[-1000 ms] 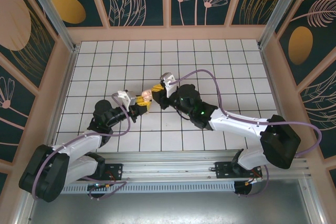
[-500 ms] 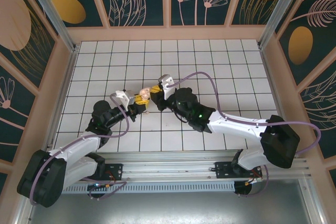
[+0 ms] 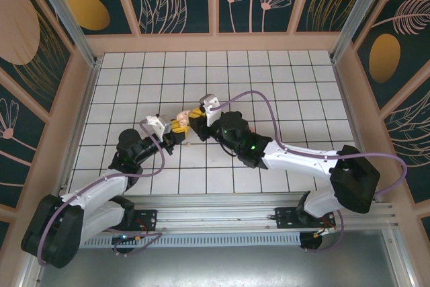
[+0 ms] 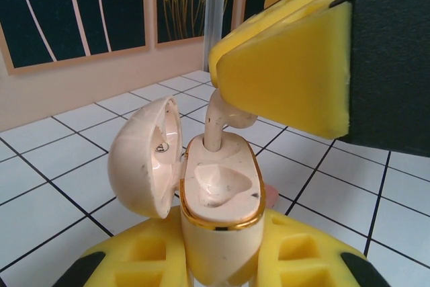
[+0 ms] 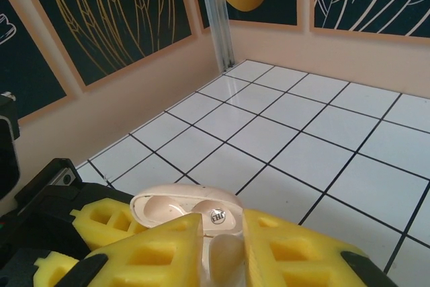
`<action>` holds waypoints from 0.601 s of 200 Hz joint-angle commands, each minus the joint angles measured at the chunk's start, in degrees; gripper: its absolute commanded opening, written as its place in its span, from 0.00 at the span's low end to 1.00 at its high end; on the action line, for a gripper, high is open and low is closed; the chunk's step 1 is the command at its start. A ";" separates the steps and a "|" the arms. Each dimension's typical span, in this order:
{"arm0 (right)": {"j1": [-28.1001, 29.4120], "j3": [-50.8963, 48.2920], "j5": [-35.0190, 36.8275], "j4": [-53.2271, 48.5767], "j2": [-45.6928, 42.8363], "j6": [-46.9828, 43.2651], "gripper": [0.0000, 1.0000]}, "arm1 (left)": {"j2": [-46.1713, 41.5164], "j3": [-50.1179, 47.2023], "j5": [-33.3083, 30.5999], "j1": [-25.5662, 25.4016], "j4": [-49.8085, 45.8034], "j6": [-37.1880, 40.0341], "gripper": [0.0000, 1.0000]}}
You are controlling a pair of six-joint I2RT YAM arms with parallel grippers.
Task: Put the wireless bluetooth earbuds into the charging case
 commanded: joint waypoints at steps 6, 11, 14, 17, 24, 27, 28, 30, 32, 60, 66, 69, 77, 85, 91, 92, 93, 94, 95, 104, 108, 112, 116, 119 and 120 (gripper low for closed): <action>2.23 1.18 -4.46 -2.36 0.66 0.93 0.24 | -1.19 1.25 -1.85 -0.32 3.60 1.29 0.09; 2.24 1.16 -4.55 -2.27 0.56 0.88 0.24 | -1.17 1.28 -1.78 -0.30 3.60 1.30 0.09; 2.24 1.19 -4.68 -2.18 0.45 0.90 0.25 | -1.17 1.24 -1.82 -0.34 3.57 1.27 0.09; 2.26 1.14 -4.77 -2.11 0.36 0.96 0.25 | -1.13 1.20 -1.85 -0.35 3.60 1.30 0.09; 2.24 1.06 -5.06 -1.87 0.21 0.96 0.26 | -1.08 1.22 -1.78 -0.35 3.58 1.29 0.09; 2.19 1.04 -5.11 -1.78 0.18 0.97 0.26 | -1.04 1.21 -1.74 -0.34 3.58 1.26 0.09; 2.26 1.03 -5.14 -1.76 0.18 0.97 0.26 | -1.02 1.21 -1.76 -0.36 3.55 1.20 0.09; 2.24 1.05 -5.23 -1.74 0.12 0.97 0.26 | -1.00 1.25 -1.71 -0.35 3.57 1.15 0.09; 2.28 1.03 -5.30 -1.73 0.05 0.97 0.26 | -1.00 1.27 -1.69 -0.37 3.59 1.16 0.09; 2.24 1.38 -5.48 -1.67 -0.12 0.97 0.28 | -1.21 1.21 -1.76 -0.37 3.43 1.10 0.09; 2.24 1.35 -5.51 -1.65 -0.09 0.97 0.28 | -1.25 1.21 -1.72 -0.36 3.33 1.05 0.09; 2.22 1.37 -5.48 -1.64 -0.04 0.97 0.29 | -1.32 1.21 -1.69 -0.37 3.28 1.12 0.09; 2.19 1.34 -5.50 -1.58 0.00 1.05 0.30 | -1.34 1.24 -1.64 -0.37 3.32 1.11 0.09; 2.16 1.33 -5.45 -1.49 0.00 1.04 0.31 | -1.37 1.31 -1.52 -0.37 3.25 1.07 0.09; 2.21 1.24 -5.50 -1.39 0.00 1.12 0.31 | -1.34 1.30 -1.47 -0.41 3.25 1.06 0.09; 2.22 1.26 -5.51 -1.38 0.00 1.13 0.31 | -1.39 1.30 -1.45 -0.39 3.21 1.05 0.09; 2.23 1.23 -5.52 -1.34 0.00 1.18 0.31 | -1.41 1.30 -1.44 -0.38 3.23 1.05 0.09; 2.19 1.22 -5.52 -1.32 0.01 1.21 0.31 | -1.38 1.30 -1.47 -0.34 3.20 1.09 0.09; 2.21 1.25 -5.52 -1.26 0.01 1.22 0.31 | -1.41 1.30 -1.49 -0.36 3.18 1.07 0.09; 2.15 1.14 -5.52 -1.02 -0.17 1.27 0.32 | -1.47 1.38 -1.43 -0.35 3.12 1.05 0.09; 2.15 1.13 -5.52 -0.89 -0.34 1.30 0.32 | -1.52 1.28 -1.42 -0.36 3.08 1.09 0.09; 2.20 1.10 -5.46 -0.80 -0.42 1.35 0.33 | -1.52 1.30 -1.47 -0.38 3.08 1.10 0.09; 2.18 1.04 -5.43 -0.64 -0.56 1.40 0.33 | -1.52 1.30 -1.47 -0.38 2.99 1.05 0.09; 2.18 1.03 -5.43 -0.62 -0.75 1.45 0.34 | -1.52 1.30 -1.45 -0.38 2.90 1.18 0.09; 2.16 1.03 -5.43 -0.60 -0.77 1.43 0.34 | -1.52 1.30 -1.48 -0.38 2.90 1.15 0.09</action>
